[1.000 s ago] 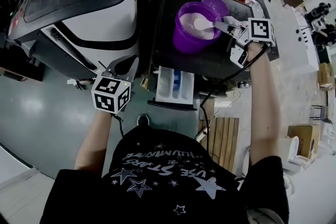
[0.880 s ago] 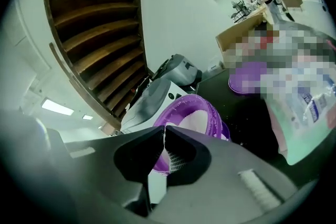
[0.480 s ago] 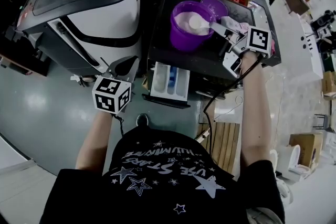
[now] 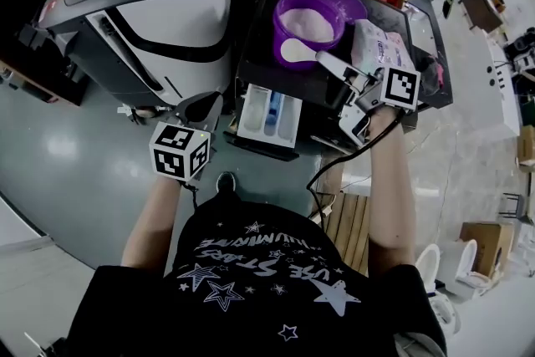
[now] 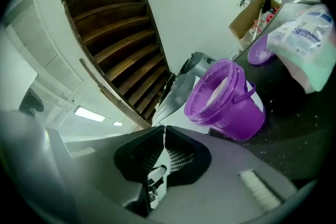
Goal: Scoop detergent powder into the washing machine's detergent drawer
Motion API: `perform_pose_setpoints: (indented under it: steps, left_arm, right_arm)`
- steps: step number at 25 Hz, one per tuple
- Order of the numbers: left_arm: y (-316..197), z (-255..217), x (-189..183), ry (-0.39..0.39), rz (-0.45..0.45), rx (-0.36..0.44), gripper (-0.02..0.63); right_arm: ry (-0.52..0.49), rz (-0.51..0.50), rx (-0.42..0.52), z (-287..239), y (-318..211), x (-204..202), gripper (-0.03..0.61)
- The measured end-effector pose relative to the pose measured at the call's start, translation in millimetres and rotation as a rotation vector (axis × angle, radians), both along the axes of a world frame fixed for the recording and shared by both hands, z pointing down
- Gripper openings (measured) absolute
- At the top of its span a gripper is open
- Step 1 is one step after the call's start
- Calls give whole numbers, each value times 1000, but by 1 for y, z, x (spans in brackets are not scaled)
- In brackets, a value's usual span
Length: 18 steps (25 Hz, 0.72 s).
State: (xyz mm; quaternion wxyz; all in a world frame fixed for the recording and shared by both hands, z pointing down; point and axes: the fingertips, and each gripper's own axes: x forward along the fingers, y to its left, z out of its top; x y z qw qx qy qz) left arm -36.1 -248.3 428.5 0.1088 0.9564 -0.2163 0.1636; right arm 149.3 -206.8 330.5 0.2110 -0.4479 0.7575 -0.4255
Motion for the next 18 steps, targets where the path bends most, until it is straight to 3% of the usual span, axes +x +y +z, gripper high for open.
perform_pose_setpoints:
  steps: [11, 15, 18]
  left_arm:
    - [18, 22, -17, -47, -47, -43, 0]
    - [21, 30, -20, -57, -51, -61, 0]
    - [23, 35, -21, -67, -48, -72, 0]
  right_arm:
    - [35, -102, -109, 78, 13, -49, 35]
    - [123, -61, -247, 122, 22, -43, 35]
    - [125, -61, -265, 135, 21, -53, 35]
